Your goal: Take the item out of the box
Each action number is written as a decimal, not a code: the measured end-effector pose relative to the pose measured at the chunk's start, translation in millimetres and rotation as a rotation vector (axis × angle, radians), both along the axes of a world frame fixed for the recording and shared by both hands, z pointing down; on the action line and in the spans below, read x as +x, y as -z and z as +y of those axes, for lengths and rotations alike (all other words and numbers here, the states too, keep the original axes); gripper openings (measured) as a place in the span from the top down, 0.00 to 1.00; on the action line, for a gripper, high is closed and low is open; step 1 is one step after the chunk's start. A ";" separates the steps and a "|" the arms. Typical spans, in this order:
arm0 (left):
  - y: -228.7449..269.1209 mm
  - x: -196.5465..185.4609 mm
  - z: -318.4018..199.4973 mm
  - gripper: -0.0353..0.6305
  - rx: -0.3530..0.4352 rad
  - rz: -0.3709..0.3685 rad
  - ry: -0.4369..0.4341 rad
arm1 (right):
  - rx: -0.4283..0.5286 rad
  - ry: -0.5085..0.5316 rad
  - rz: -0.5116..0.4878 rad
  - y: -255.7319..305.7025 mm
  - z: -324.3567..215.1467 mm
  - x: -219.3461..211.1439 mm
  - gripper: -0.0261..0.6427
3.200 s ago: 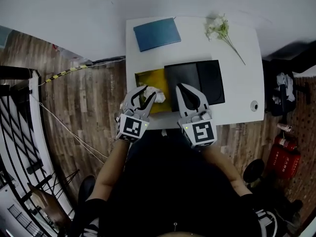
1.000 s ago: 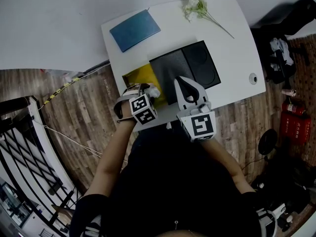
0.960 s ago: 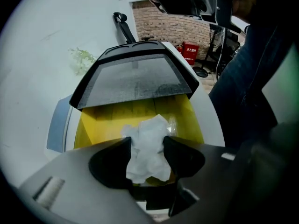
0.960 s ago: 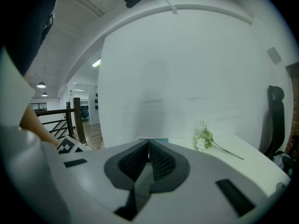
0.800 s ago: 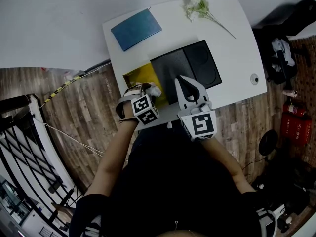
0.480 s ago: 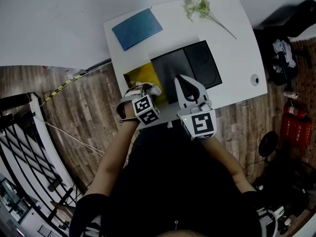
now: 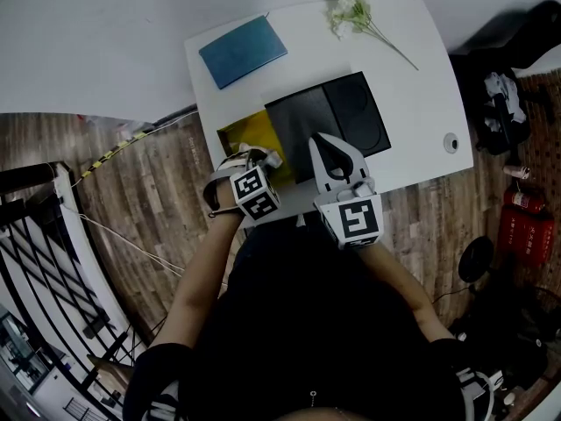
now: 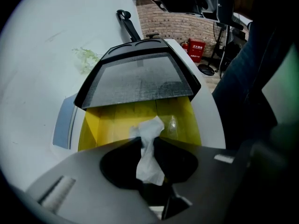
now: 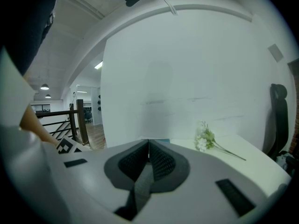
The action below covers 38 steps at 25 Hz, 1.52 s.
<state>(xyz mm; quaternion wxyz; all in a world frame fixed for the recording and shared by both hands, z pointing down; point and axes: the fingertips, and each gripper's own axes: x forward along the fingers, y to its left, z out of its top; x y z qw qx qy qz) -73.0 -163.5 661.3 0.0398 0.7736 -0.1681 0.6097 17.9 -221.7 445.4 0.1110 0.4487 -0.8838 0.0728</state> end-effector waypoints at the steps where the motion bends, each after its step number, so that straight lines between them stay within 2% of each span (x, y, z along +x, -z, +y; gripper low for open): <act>1: 1.0 -0.5 0.7 0.81 0.000 -0.004 0.001 | 0.004 0.003 0.001 1.1 0.1 1.3 0.94; 4: 5.3 -1.6 4.1 0.82 -0.008 -0.012 0.015 | 0.017 0.003 -0.007 2.9 0.3 5.9 0.94; 9: 23.0 -0.6 3.7 0.83 0.030 0.017 0.064 | 0.010 0.038 -0.009 3.7 2.0 5.6 0.94; 16: 56.1 -1.0 -1.4 0.83 0.146 0.062 0.162 | 0.034 0.093 -0.023 8.0 2.5 0.7 0.94; 21: 92.3 3.8 -11.4 0.83 0.259 0.150 0.271 | 0.052 0.139 -0.014 14.4 3.3 -1.1 0.94; 30: 159.4 11.6 -24.5 0.83 0.482 0.366 0.469 | 0.103 0.184 -0.018 28.1 0.4 8.1 0.94; 38: 216.3 7.1 -25.4 0.83 0.696 0.550 0.588 | 0.153 0.189 -0.032 48.3 -3.3 16.2 0.94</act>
